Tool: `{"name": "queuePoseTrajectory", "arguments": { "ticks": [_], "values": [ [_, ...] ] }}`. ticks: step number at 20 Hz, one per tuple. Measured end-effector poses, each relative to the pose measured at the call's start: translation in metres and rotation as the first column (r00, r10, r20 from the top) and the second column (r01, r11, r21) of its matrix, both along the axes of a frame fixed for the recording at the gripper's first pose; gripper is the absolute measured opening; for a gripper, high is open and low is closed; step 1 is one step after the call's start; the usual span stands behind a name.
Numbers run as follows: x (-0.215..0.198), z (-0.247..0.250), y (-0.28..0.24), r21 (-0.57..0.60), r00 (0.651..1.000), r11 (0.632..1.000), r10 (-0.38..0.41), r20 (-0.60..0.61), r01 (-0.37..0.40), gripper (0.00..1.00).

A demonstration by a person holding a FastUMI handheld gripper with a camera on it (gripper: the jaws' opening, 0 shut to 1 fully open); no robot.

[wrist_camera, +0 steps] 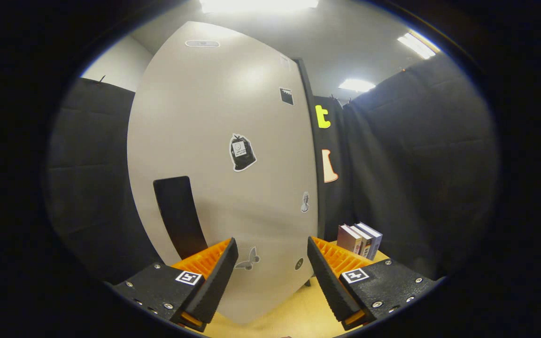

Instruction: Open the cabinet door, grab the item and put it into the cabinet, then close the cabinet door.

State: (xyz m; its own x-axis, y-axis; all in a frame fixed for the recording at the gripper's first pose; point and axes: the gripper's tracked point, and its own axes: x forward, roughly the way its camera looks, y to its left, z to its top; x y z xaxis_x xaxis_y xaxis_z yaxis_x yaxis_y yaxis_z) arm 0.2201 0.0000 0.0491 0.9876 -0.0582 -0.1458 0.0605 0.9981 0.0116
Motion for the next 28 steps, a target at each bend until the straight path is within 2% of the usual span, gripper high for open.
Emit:
{"name": "queuePoseTrajectory", "arguments": {
  "ticks": [5,12,23,28],
  "values": [
    [0.020,0.000,0.036,0.003,0.997,0.997,0.077,0.009,-0.077,0.93],
    [0.003,0.011,0.045,-0.038,0.992,0.993,0.114,0.047,-0.112,0.93],
    [-0.077,0.011,0.011,-0.131,0.987,0.986,0.116,0.110,-0.102,0.93],
    [-0.104,-0.014,0.004,-0.104,0.989,0.989,0.113,0.091,-0.104,0.93]
  ]
}}
